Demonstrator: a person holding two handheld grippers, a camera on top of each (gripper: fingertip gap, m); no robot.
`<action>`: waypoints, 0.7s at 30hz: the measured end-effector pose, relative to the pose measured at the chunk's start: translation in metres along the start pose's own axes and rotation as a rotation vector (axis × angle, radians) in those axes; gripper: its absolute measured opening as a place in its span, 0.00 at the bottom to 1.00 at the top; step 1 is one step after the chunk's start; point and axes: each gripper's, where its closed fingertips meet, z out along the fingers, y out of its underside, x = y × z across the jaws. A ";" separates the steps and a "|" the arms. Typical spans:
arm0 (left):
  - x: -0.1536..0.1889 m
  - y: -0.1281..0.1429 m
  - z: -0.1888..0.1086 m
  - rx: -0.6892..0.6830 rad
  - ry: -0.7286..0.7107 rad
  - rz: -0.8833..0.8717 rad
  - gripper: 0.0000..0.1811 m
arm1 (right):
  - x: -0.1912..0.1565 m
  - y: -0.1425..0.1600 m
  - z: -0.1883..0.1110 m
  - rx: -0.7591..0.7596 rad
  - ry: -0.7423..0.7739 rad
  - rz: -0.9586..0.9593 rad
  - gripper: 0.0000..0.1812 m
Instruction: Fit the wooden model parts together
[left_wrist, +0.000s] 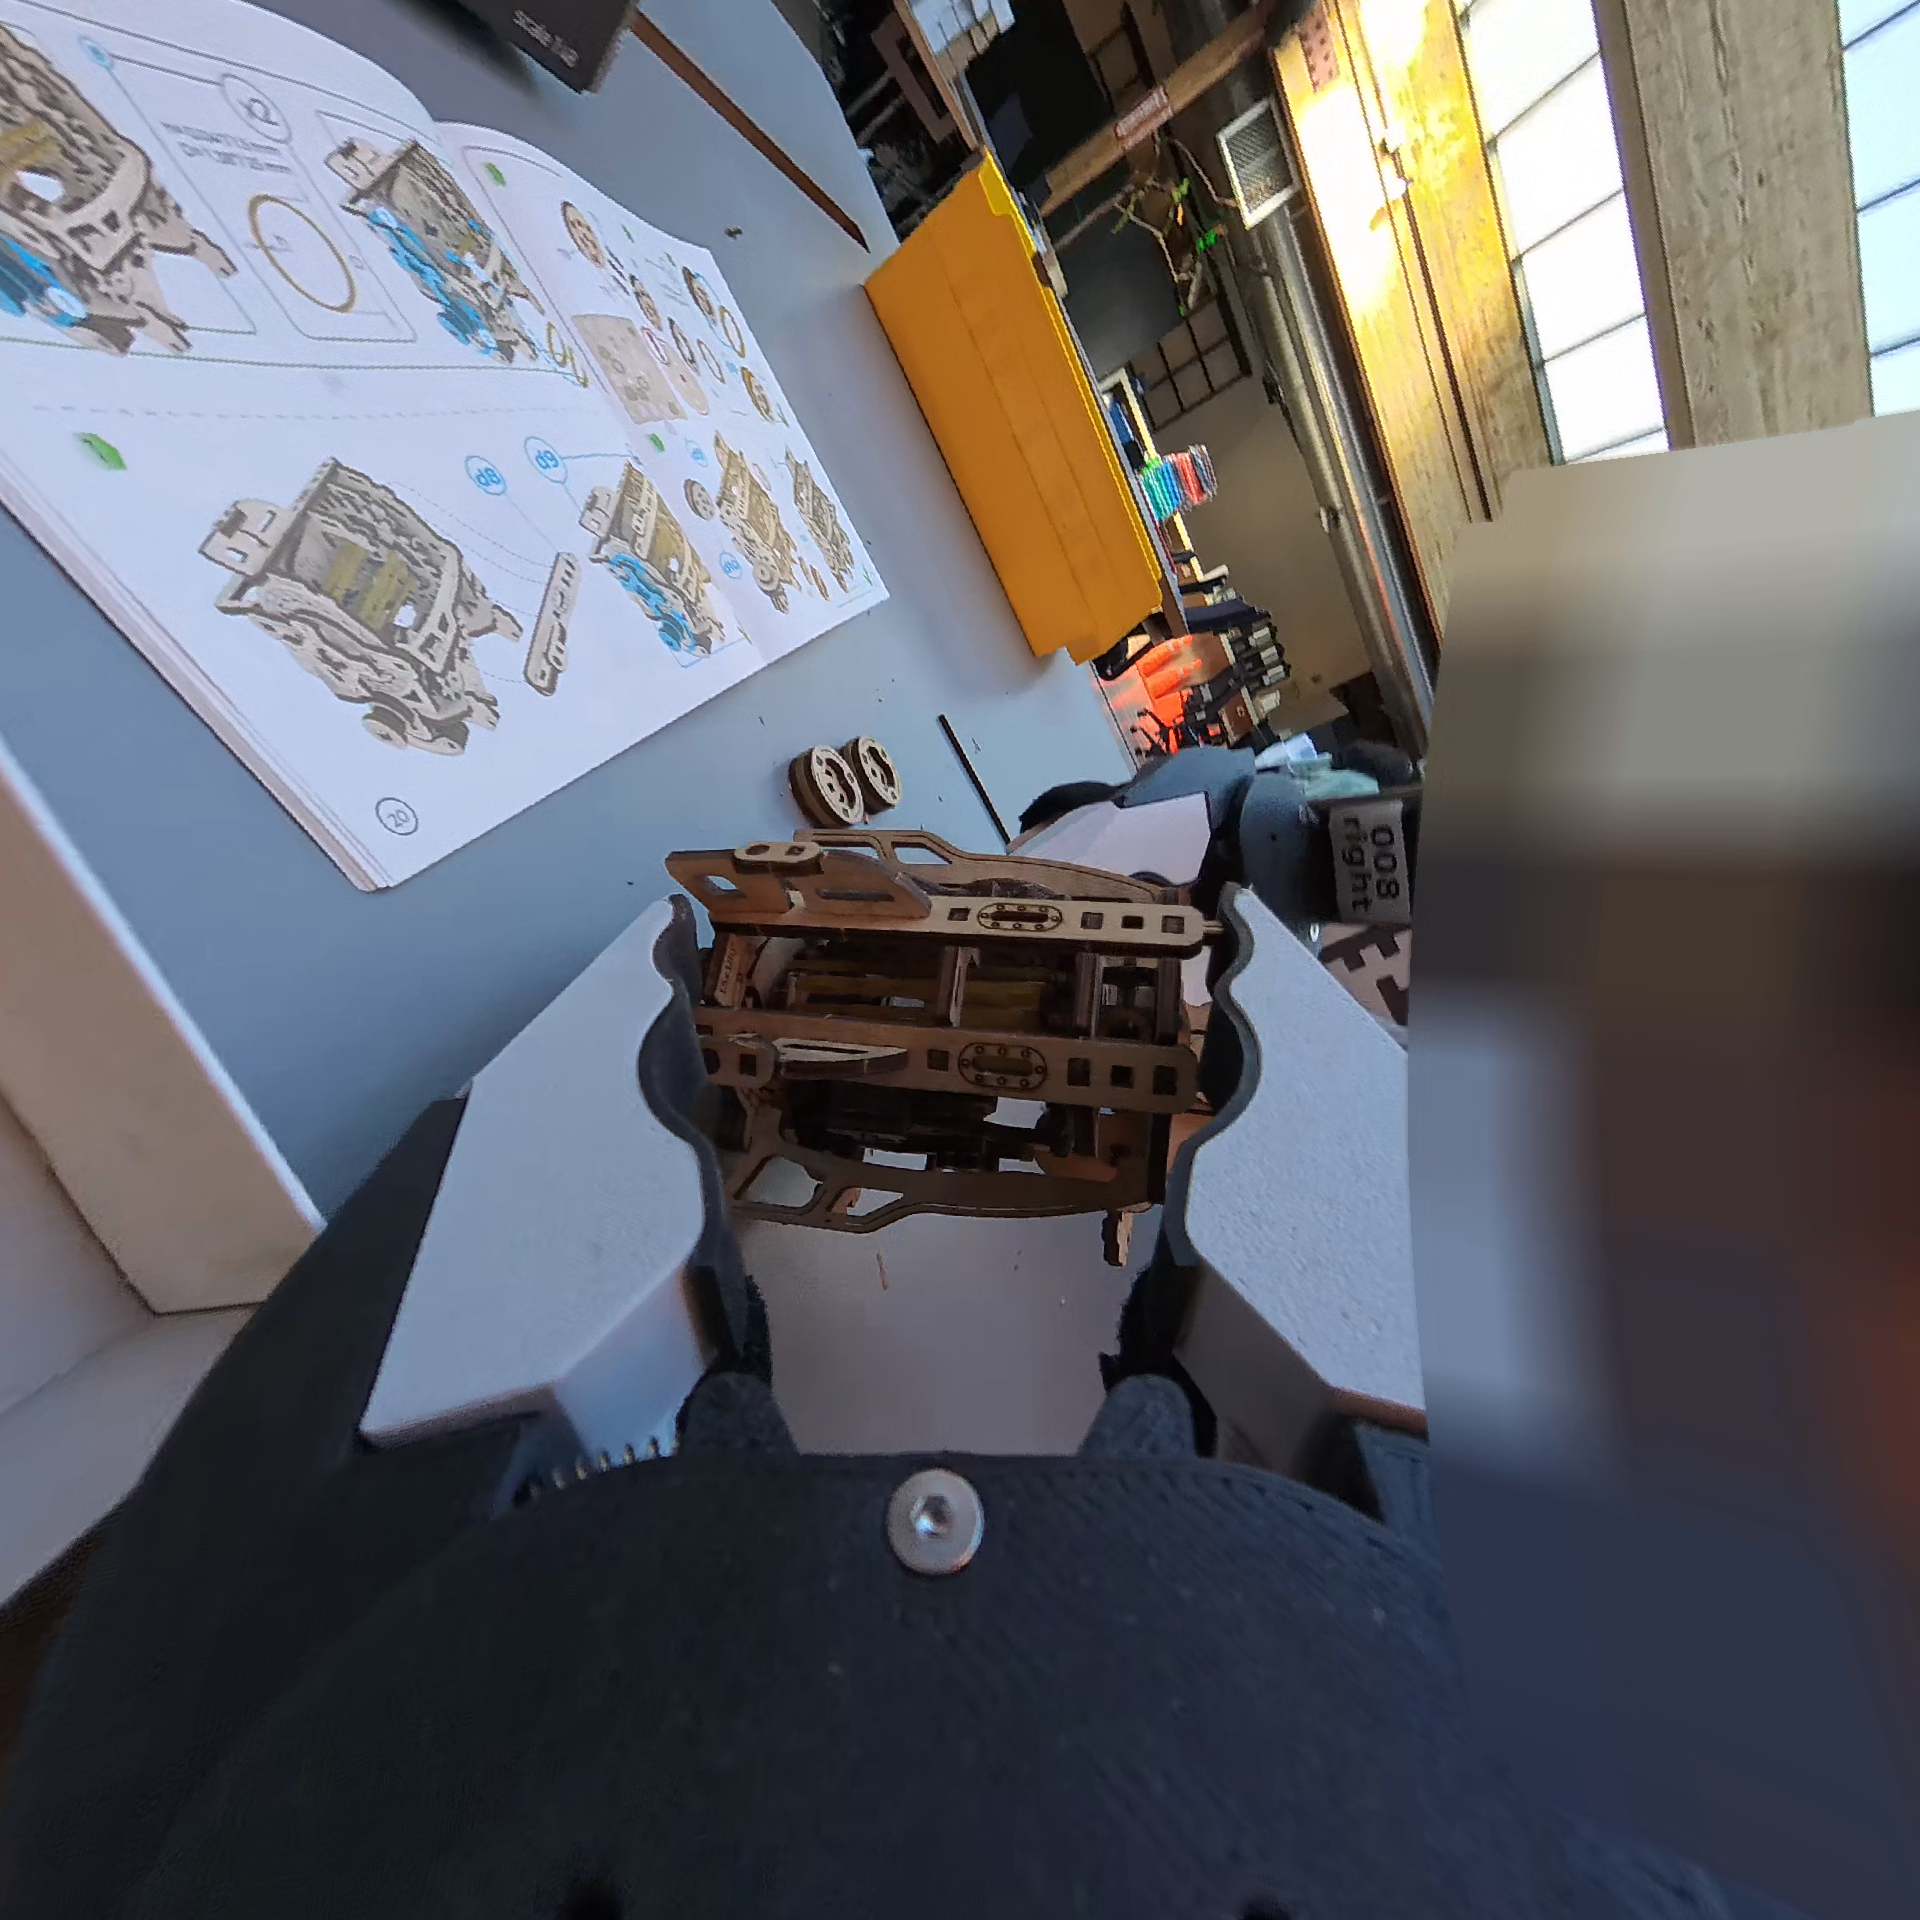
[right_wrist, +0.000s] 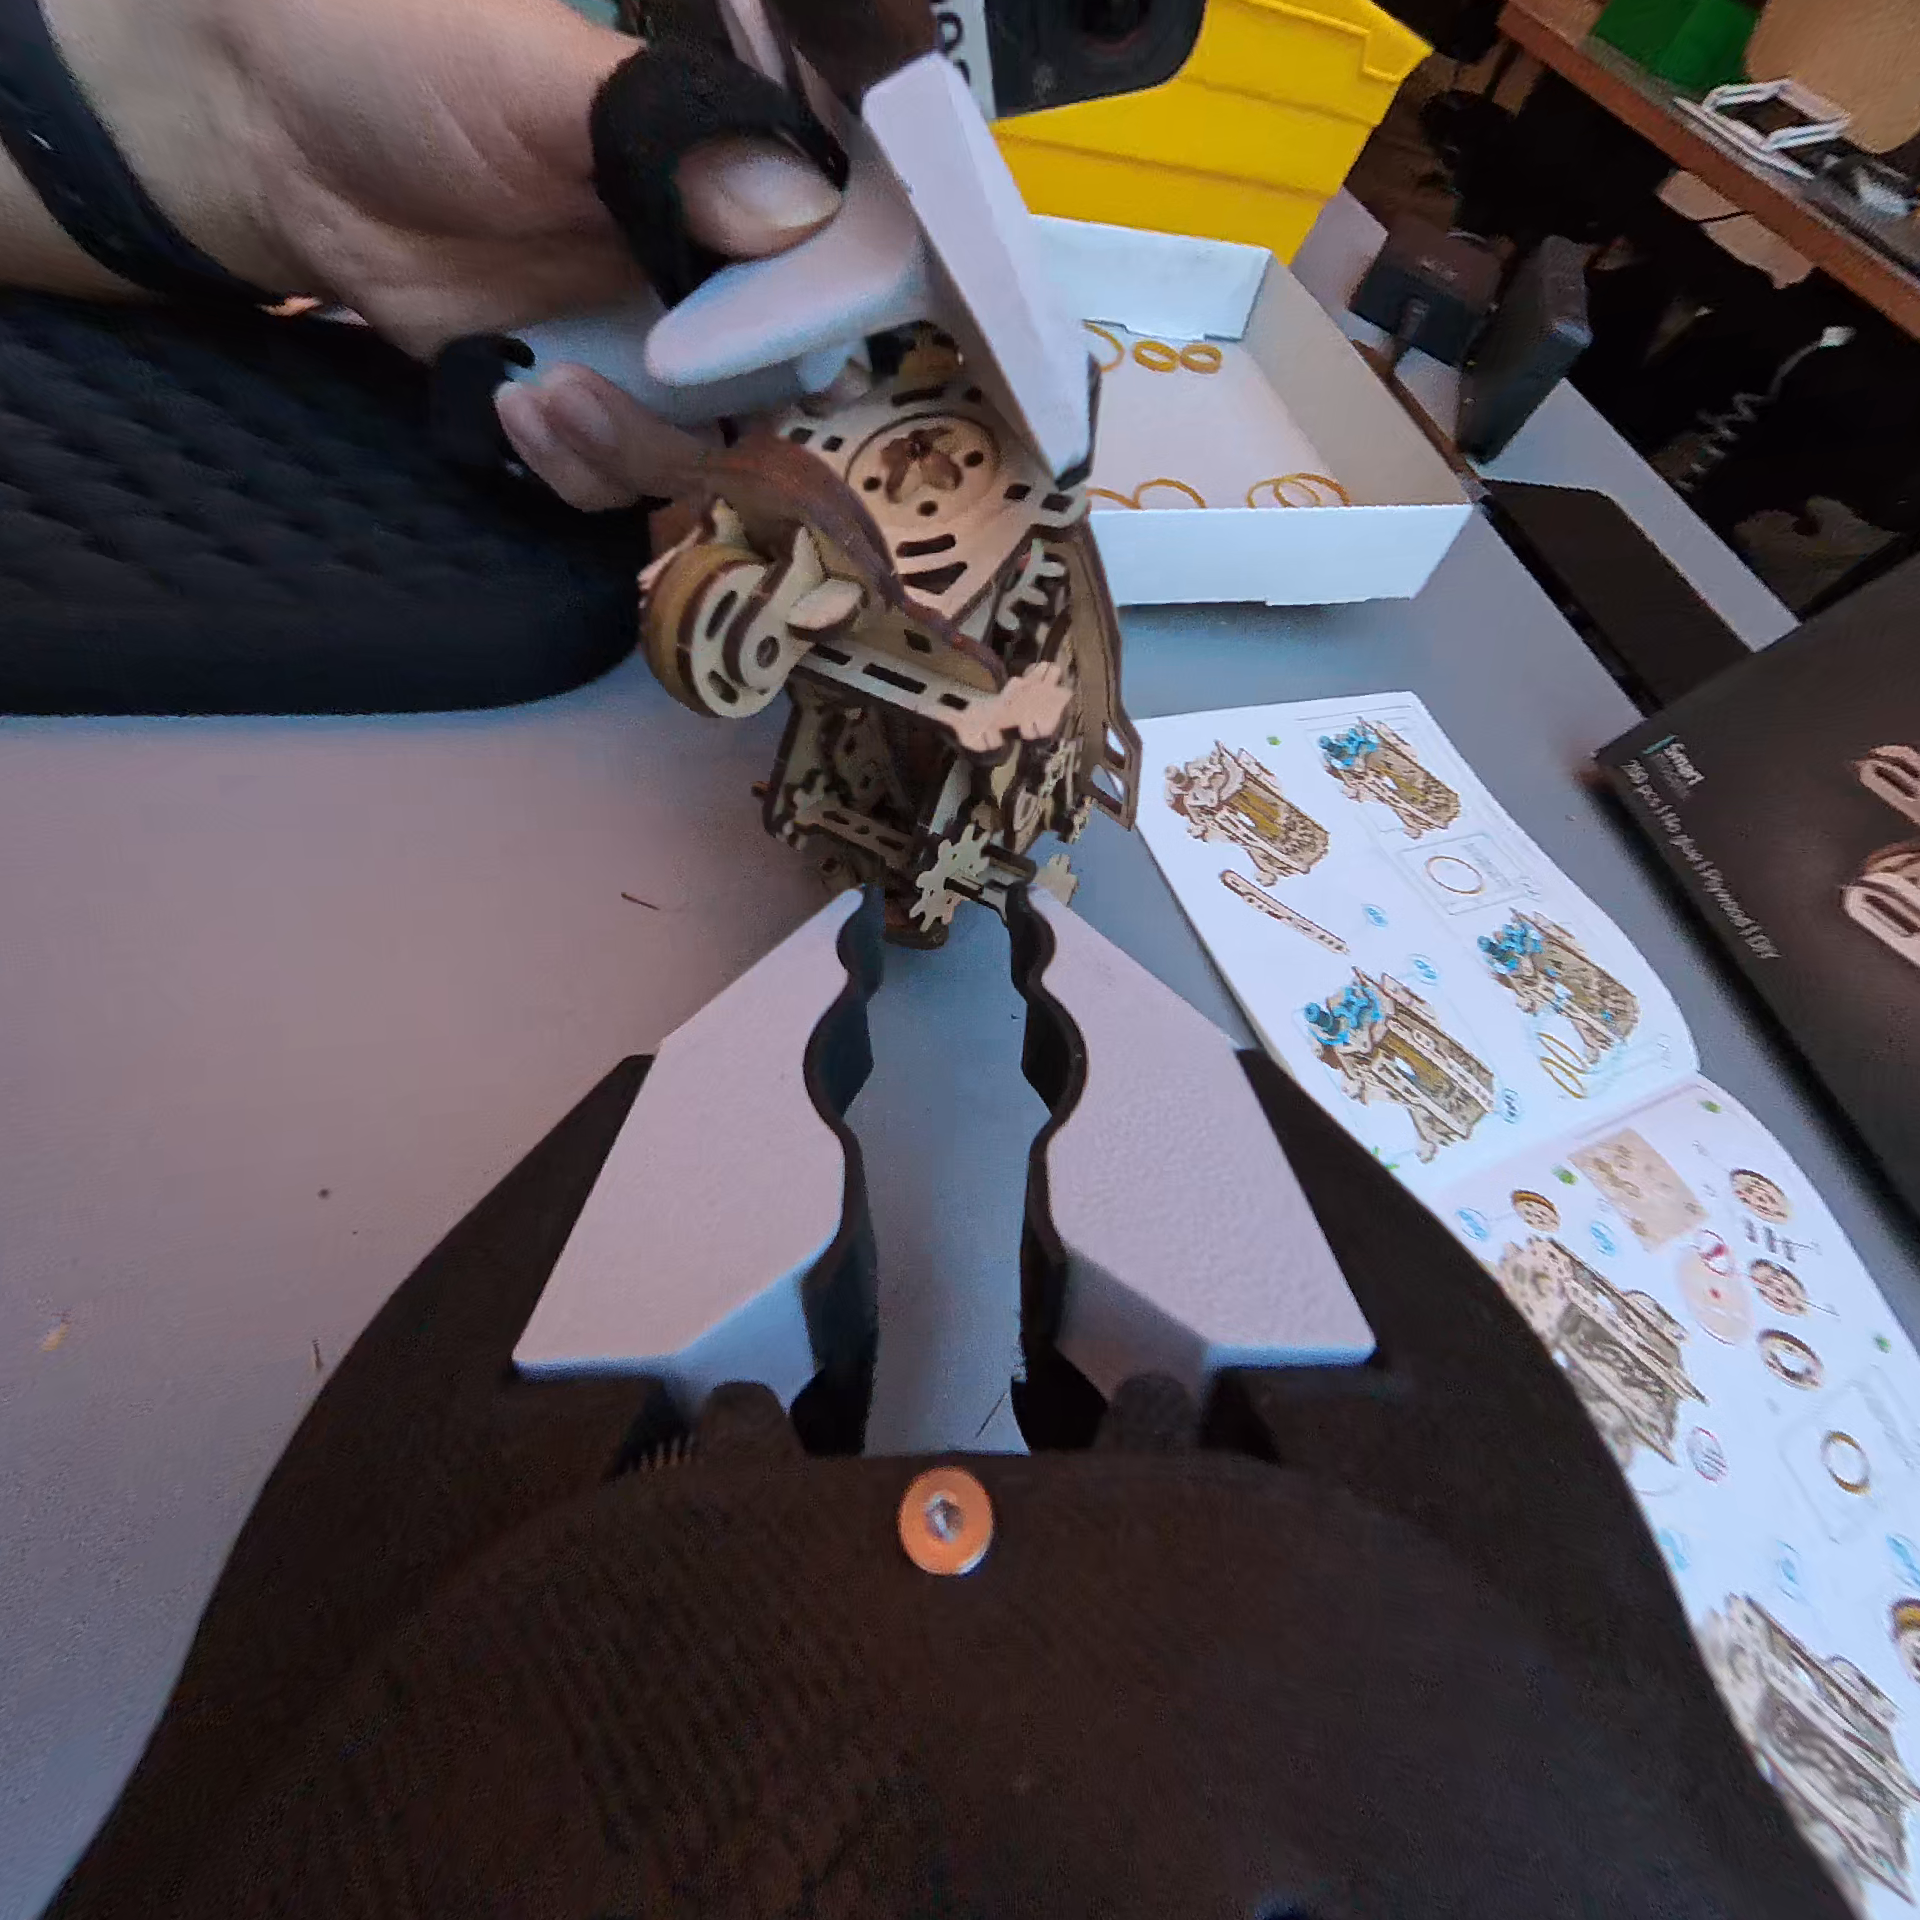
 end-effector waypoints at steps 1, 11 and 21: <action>0.000 -0.002 0.000 0.016 -0.008 -0.011 0.53 | 0.002 0.001 0.000 -0.007 0.023 -0.017 0.12; -0.011 -0.004 0.002 0.089 0.054 -0.252 0.54 | 0.008 -0.004 -0.007 -0.060 0.210 -0.123 0.06; -0.011 -0.004 0.002 0.086 0.060 -0.242 0.53 | 0.004 -0.004 -0.006 -0.065 0.212 -0.044 0.05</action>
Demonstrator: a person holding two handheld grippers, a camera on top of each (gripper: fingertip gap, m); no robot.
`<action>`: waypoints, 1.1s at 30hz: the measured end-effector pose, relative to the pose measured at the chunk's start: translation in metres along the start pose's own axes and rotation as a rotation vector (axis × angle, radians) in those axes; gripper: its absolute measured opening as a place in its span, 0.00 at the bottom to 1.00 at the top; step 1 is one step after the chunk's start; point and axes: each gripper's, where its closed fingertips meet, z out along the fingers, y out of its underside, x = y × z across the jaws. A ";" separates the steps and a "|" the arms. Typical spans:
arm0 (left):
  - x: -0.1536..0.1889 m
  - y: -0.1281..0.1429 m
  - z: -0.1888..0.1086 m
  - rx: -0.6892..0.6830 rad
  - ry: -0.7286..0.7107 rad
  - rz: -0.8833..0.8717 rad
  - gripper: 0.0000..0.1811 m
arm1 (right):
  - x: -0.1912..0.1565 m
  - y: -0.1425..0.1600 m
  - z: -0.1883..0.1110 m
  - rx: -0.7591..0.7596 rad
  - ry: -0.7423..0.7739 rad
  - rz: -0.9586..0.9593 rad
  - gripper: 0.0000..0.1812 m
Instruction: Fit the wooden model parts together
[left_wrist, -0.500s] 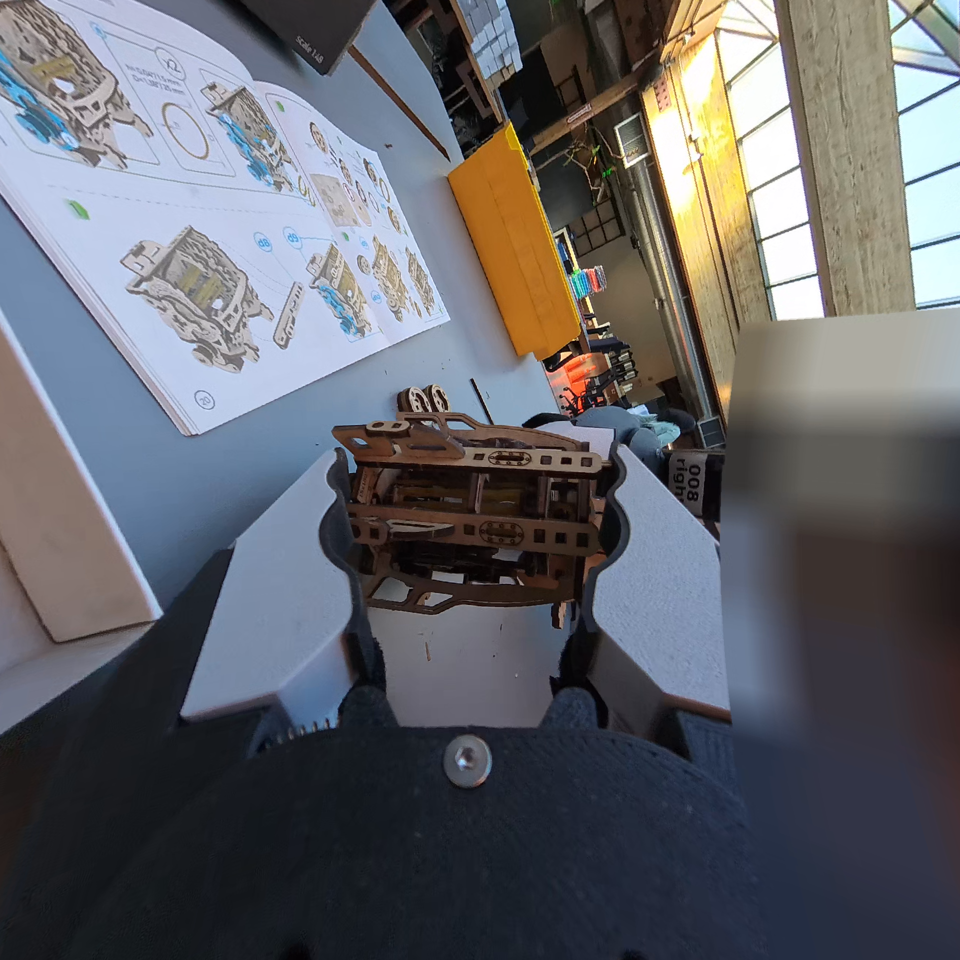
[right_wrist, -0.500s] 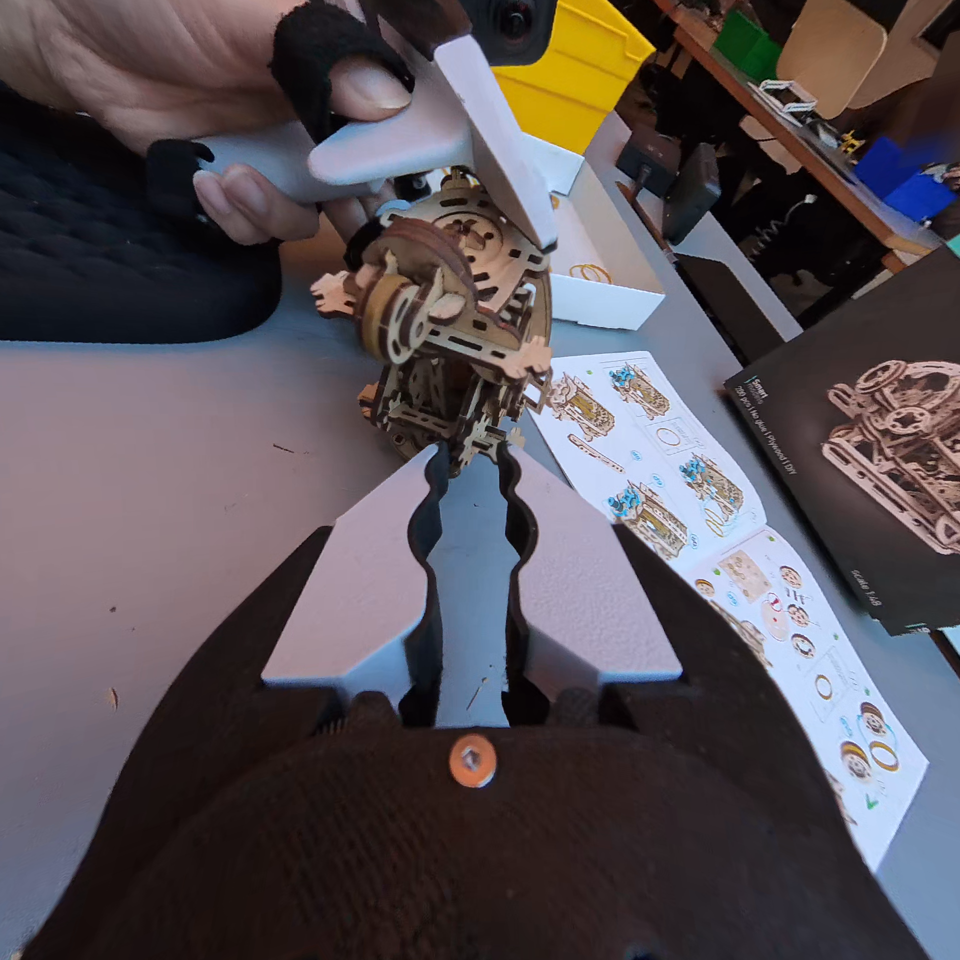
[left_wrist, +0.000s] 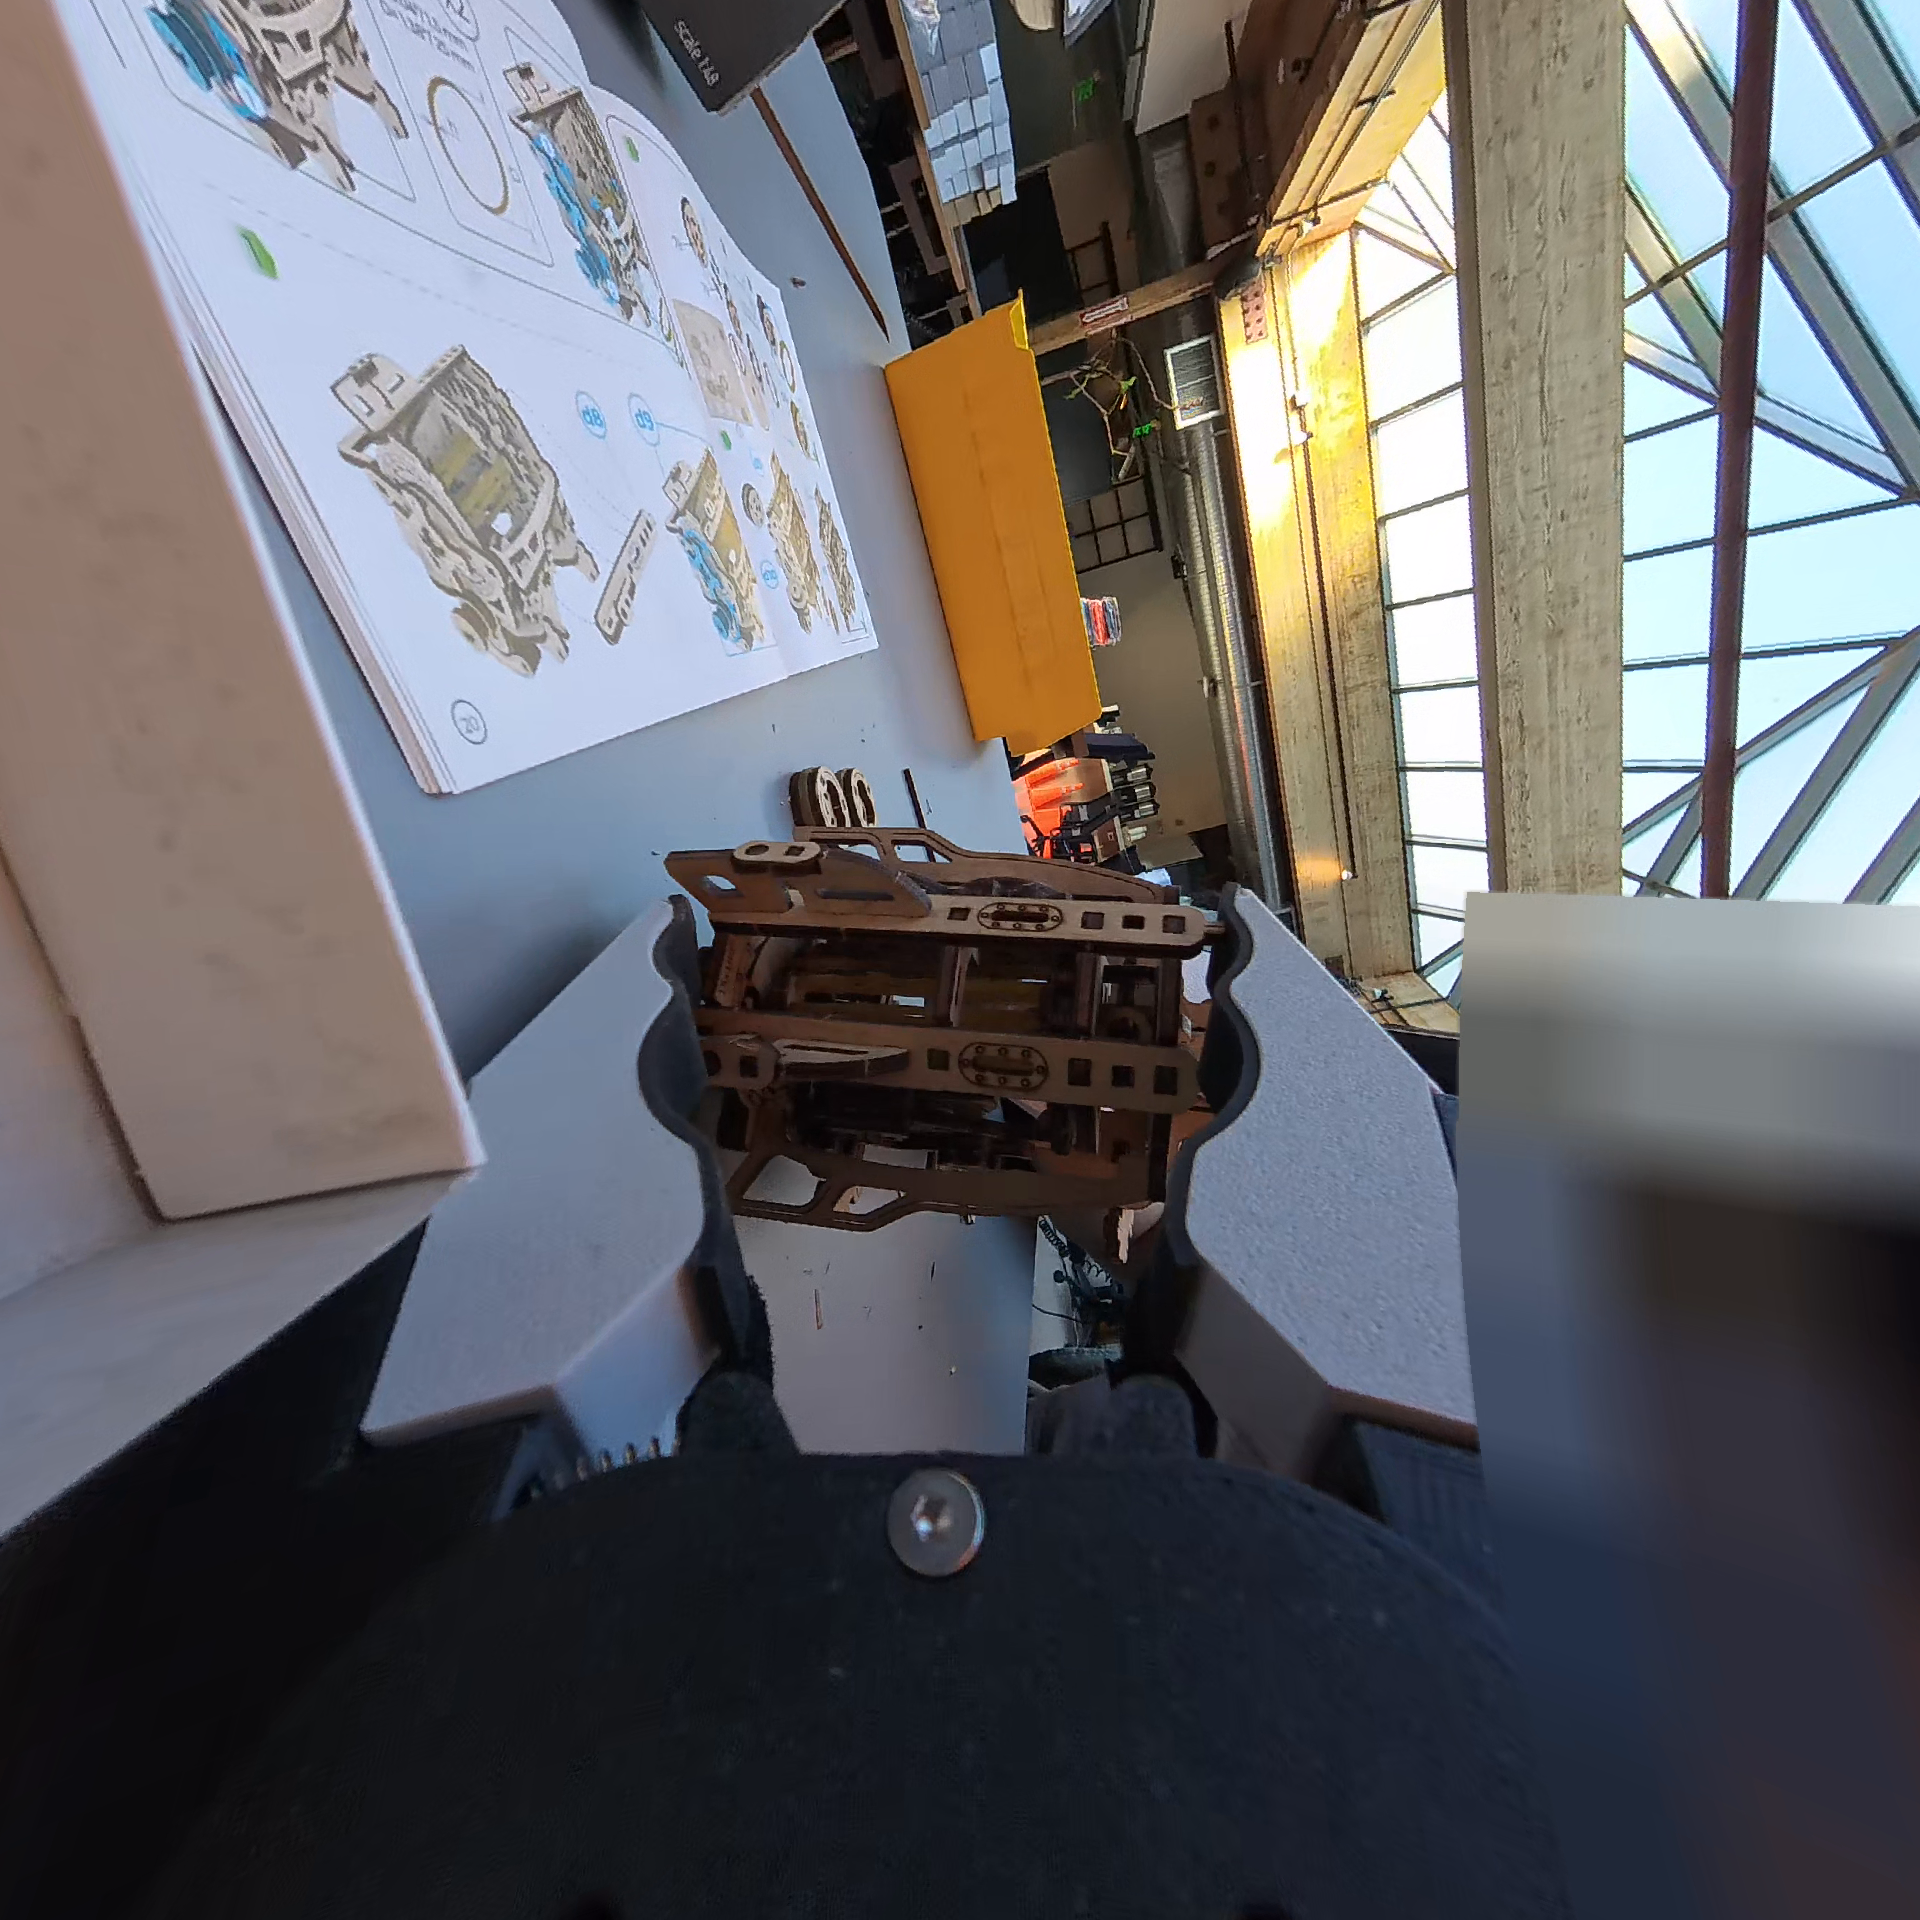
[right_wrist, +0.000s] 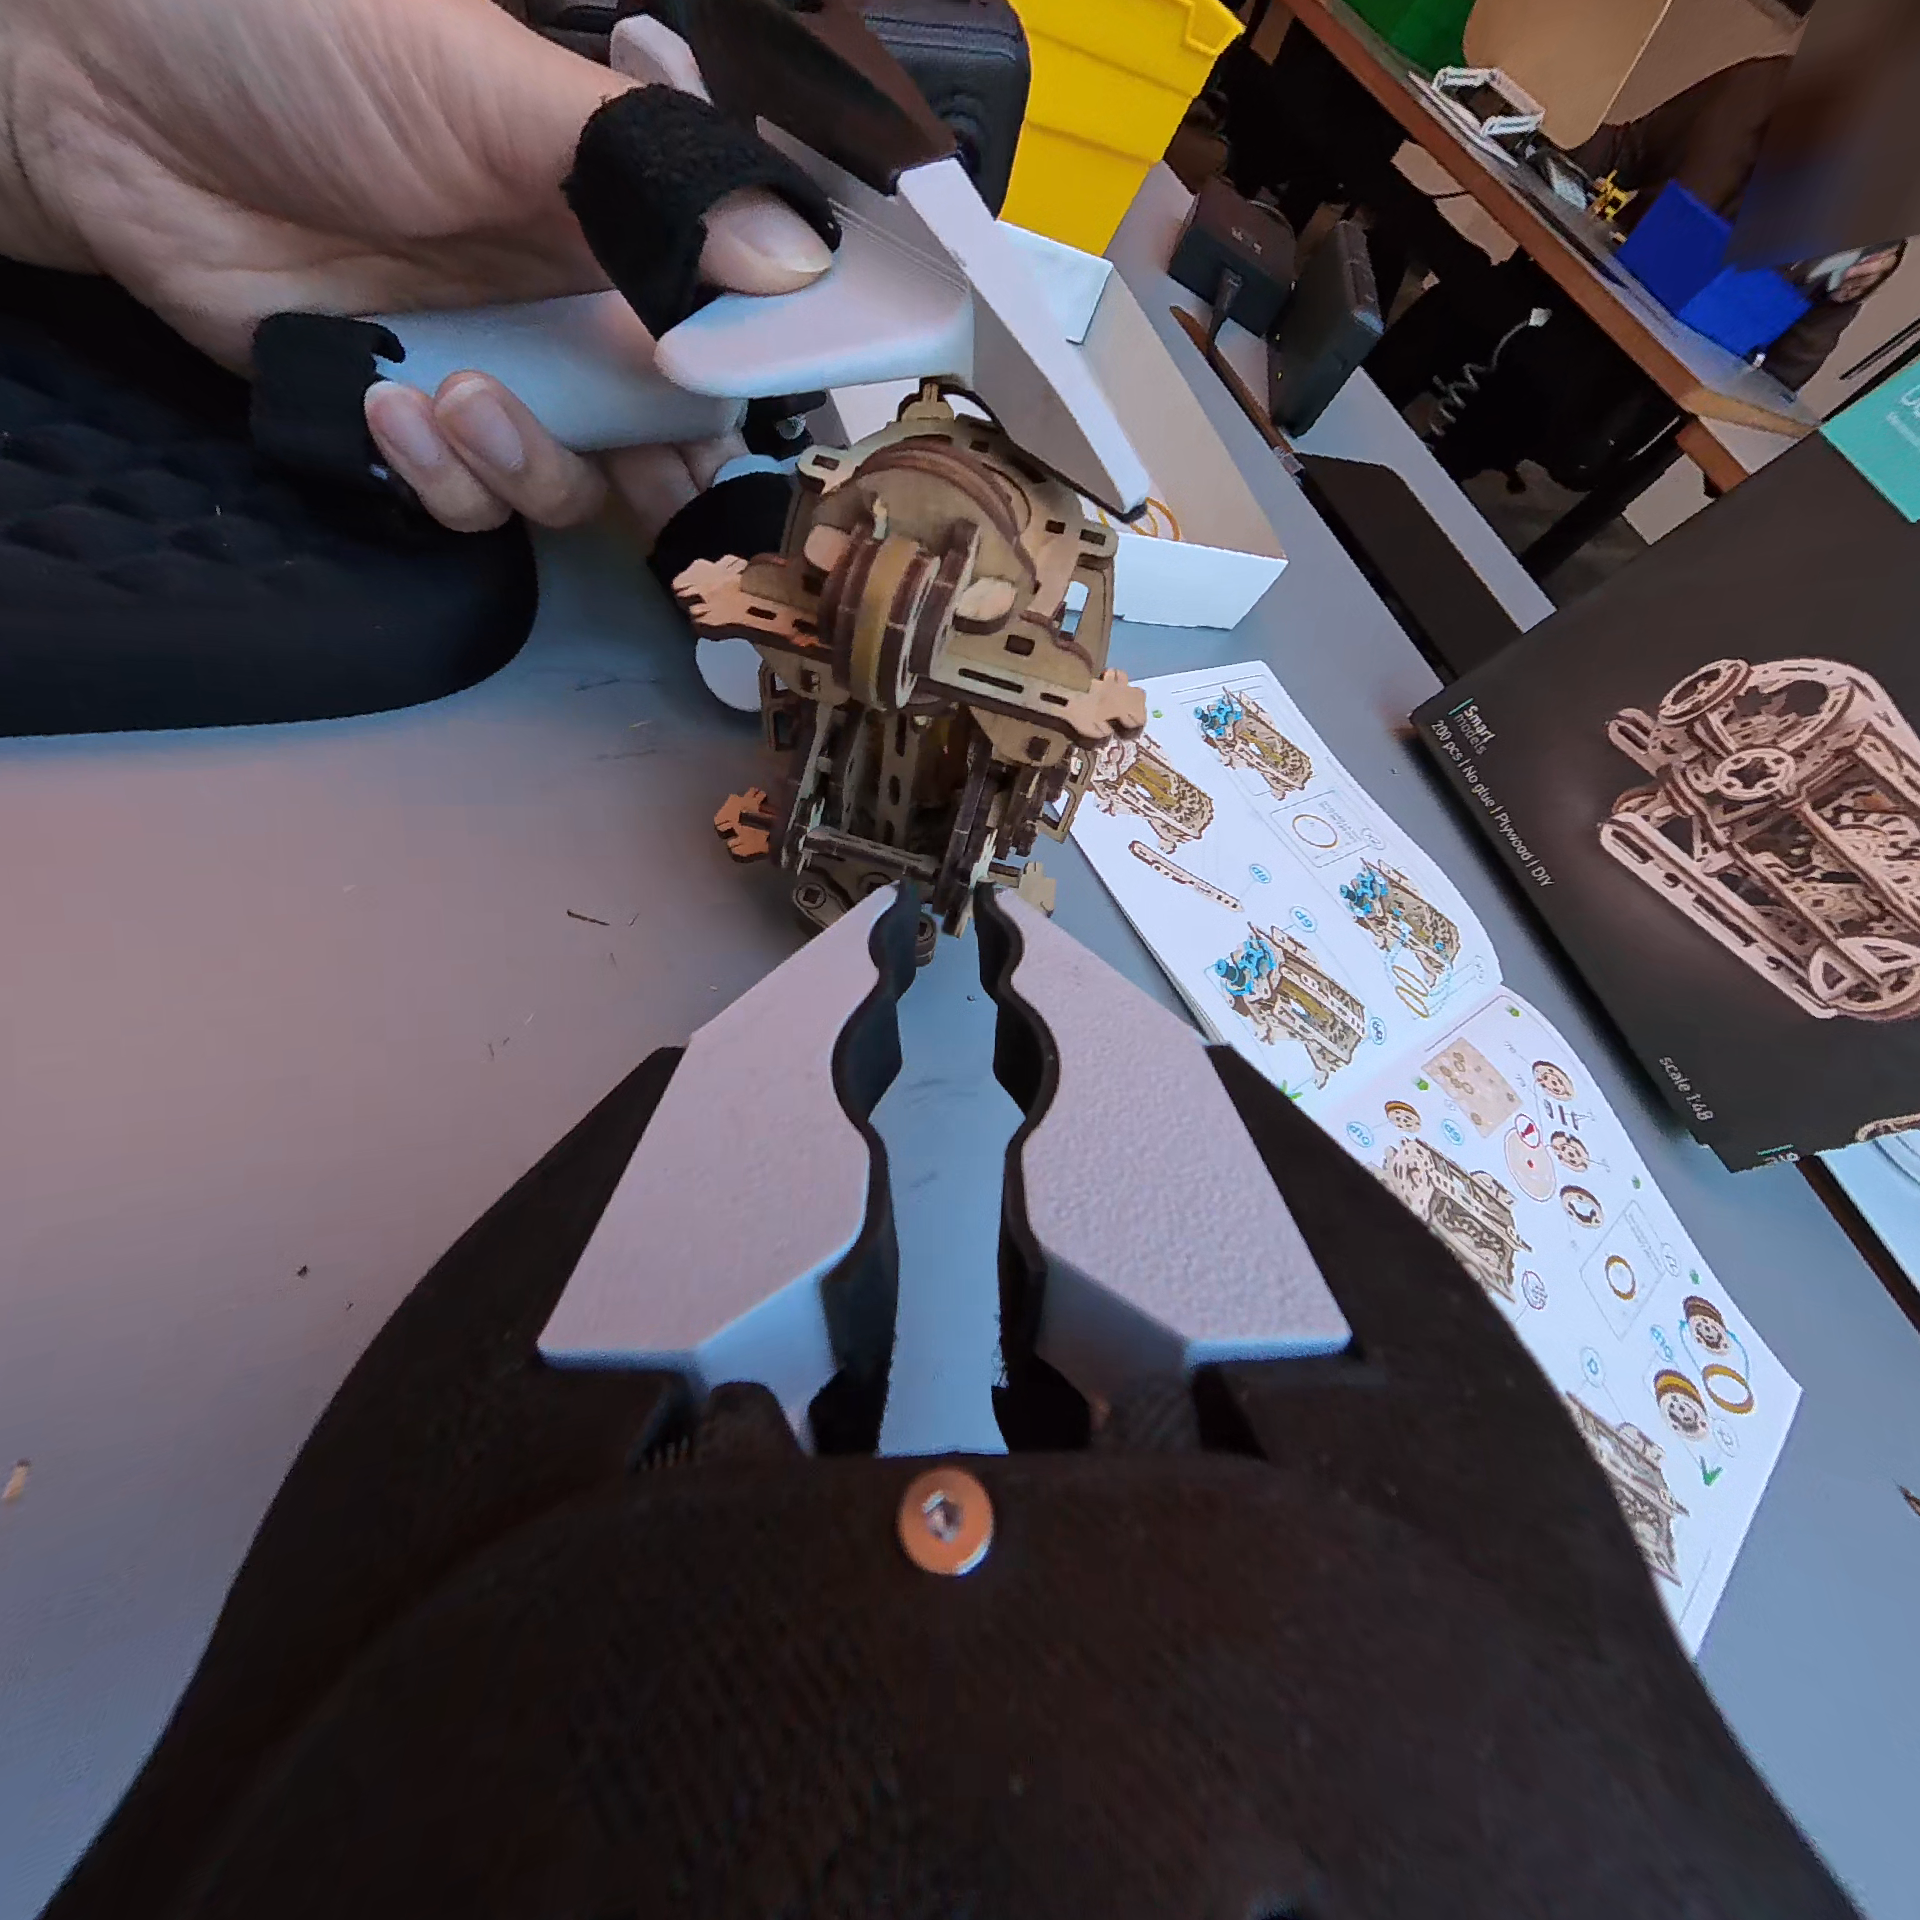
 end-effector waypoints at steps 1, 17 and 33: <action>0.000 0.000 0.000 -0.001 -0.002 0.004 0.53 | 0.001 0.000 0.001 -0.002 0.006 -0.004 0.05; 0.001 0.000 0.000 0.015 -0.013 0.026 0.53 | 0.000 0.001 0.002 -0.017 -0.006 0.062 0.06; 0.002 0.002 0.001 0.008 -0.021 0.053 0.53 | 0.000 0.001 0.000 -0.025 -0.006 0.120 0.05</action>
